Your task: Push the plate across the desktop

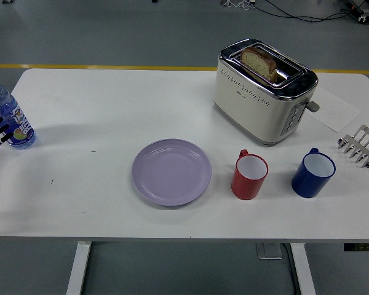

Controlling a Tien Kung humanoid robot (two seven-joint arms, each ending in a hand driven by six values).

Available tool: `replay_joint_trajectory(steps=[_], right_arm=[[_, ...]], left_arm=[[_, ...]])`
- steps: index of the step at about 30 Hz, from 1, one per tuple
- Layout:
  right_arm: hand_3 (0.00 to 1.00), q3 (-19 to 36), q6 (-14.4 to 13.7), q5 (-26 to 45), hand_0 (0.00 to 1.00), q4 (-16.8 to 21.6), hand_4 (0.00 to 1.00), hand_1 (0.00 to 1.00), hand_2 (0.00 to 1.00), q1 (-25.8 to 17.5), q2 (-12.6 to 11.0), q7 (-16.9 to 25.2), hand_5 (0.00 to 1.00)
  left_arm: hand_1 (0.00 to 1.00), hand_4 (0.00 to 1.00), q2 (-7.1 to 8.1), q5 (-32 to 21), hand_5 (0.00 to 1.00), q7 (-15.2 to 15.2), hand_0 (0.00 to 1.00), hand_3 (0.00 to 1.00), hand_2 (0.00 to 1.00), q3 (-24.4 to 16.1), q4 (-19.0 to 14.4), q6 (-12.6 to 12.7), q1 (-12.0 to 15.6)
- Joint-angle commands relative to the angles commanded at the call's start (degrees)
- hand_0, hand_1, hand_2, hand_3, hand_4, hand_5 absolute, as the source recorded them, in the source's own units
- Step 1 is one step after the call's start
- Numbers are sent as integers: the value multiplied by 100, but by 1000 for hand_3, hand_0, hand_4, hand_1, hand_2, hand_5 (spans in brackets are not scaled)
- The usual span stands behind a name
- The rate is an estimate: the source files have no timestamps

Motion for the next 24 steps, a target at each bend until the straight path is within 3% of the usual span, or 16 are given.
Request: replay_joint_trajectory(steps=[24], right_arm=[[586,-6,2,-2,638,0,378,620,658,7,2,-7,179]], left_arm=[[642,486,-77,-123,976,-90,573,617,651,95,124,24,-55]])
